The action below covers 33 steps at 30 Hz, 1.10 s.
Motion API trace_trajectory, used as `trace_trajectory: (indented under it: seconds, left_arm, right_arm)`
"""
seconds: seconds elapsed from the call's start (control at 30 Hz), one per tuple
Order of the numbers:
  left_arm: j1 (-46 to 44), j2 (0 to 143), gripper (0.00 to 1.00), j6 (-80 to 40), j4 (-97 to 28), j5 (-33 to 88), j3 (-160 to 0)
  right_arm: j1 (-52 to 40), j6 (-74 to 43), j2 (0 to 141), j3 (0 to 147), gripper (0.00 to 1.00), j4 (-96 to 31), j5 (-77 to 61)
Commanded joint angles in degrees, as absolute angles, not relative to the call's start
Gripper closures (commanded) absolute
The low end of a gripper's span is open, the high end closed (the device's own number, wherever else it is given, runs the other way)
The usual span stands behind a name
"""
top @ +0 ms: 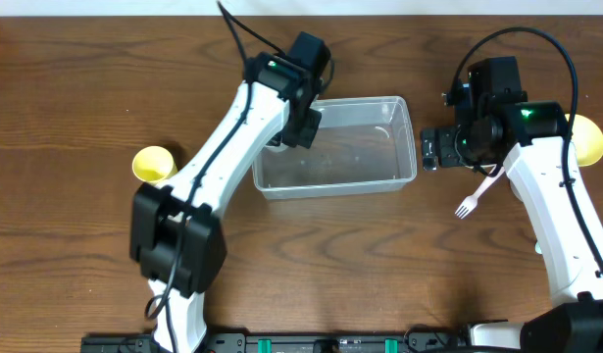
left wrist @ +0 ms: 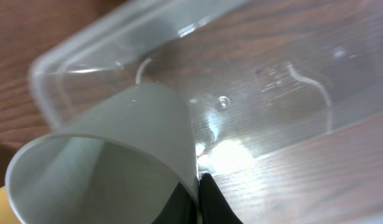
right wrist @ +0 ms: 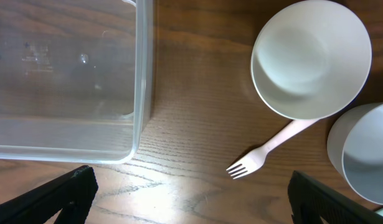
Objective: Pack container
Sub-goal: 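Carry the grey cup with the left gripper into the container, then release the grey cup and move the left gripper to the yellow cup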
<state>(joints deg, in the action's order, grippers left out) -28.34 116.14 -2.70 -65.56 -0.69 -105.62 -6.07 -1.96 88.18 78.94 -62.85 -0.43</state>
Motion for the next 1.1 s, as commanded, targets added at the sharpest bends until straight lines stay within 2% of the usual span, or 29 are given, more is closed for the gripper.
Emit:
trace_trajectory:
  seconds: [0.0,0.4,0.43,0.53,0.6,0.67,0.87,0.9,0.93,1.07]
  left_arm:
    - [-28.3,119.0,0.94,-1.8,-65.6,-2.0,-105.4]
    - [-28.3,125.1,0.92,0.6,-63.5,-2.0,-105.4]
    - [-28.3,125.0,0.89,1.1,-63.2,-2.0,-105.5]
    - [-28.3,124.8,0.58,2.5,-63.4,-2.0,-106.0]
    - [-28.4,123.9,0.51,2.6,-64.4,-2.2,-107.1]
    - [-28.4,122.2,0.4,2.6,-65.7,-2.2,-108.8]
    - [-27.9,110.8,0.34,2.5,-69.8,-7.0,-114.3]
    - [-27.6,108.5,0.29,2.0,-70.1,-8.9,-114.3]
    - [-26.7,105.4,0.26,0.5,-70.6,-11.3,-114.3]
    - [-19.7,97.7,0.25,-3.9,-74.3,-12.1,-114.2]
  right_arm:
    - [-6.0,-2.6,88.3,79.9,0.01,-63.1,-0.2]
    - [-6.0,-2.6,88.3,79.9,0.01,-63.7,-0.2]
    - [-6.0,-2.6,88.3,79.9,0.01,-63.7,-0.2]
    - [-6.0,-2.5,88.3,79.9,0.01,-63.7,-0.2]
    - [-6.0,-2.5,88.3,79.9,0.01,-63.7,-0.2]
    - [-6.0,-2.5,88.3,79.9,0.01,-63.7,-0.2]
    - [-6.0,-2.5,88.3,79.9,0.01,-63.7,-0.1]
    - [-6.0,-2.5,88.3,79.9,0.01,-63.7,0.1]
    - [-6.0,-2.5,88.3,79.9,0.01,-63.7,0.3]
    - [-6.0,-2.5,88.3,79.9,0.01,-63.7,0.5]
